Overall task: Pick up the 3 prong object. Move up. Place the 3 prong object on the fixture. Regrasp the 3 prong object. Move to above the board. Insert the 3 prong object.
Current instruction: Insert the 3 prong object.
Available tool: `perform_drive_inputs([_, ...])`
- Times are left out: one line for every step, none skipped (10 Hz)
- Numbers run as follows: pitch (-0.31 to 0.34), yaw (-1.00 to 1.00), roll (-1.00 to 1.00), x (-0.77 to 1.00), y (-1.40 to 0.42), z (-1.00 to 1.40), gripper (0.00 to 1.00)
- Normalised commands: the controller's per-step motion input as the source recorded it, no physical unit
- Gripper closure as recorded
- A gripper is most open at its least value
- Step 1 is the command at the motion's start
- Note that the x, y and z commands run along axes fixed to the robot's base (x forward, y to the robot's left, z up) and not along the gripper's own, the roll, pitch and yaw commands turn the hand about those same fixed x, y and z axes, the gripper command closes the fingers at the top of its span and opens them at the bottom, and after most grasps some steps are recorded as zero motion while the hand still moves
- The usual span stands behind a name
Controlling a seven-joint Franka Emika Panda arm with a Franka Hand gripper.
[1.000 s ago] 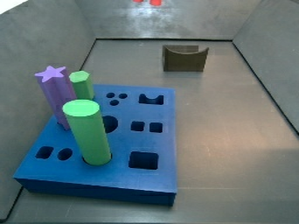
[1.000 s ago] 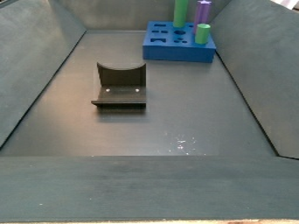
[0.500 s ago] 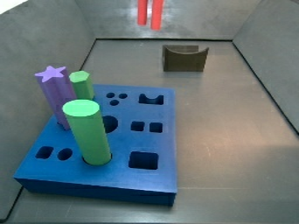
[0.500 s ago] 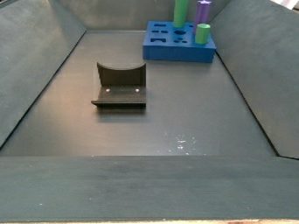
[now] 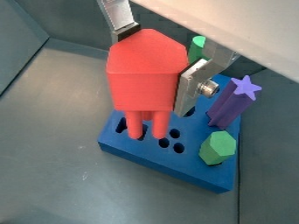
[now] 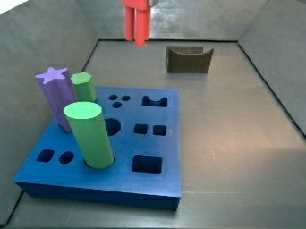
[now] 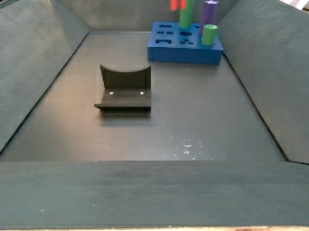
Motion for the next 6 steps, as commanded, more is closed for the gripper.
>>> perform_drive_inputs([-0.039,-0.90,0.02,-0.25,0.03,-0.38,1.00])
perform_drive_inputs([0.000,-0.55,0.00,-0.13,0.03,-0.13,1.00])
perform_drive_inputs([0.000,-0.26,0.00,-0.06,0.00,-0.05,1.00])
perform_drive_inputs([-0.043,-0.90,0.02,-0.19,0.00,-0.51,1.00])
perform_drive_inputs([-0.013,-0.49,0.00,0.00,0.00,-0.23,1.00])
perform_drive_inputs([0.046,-0.01,0.00,0.07,0.00,0.00,1.00])
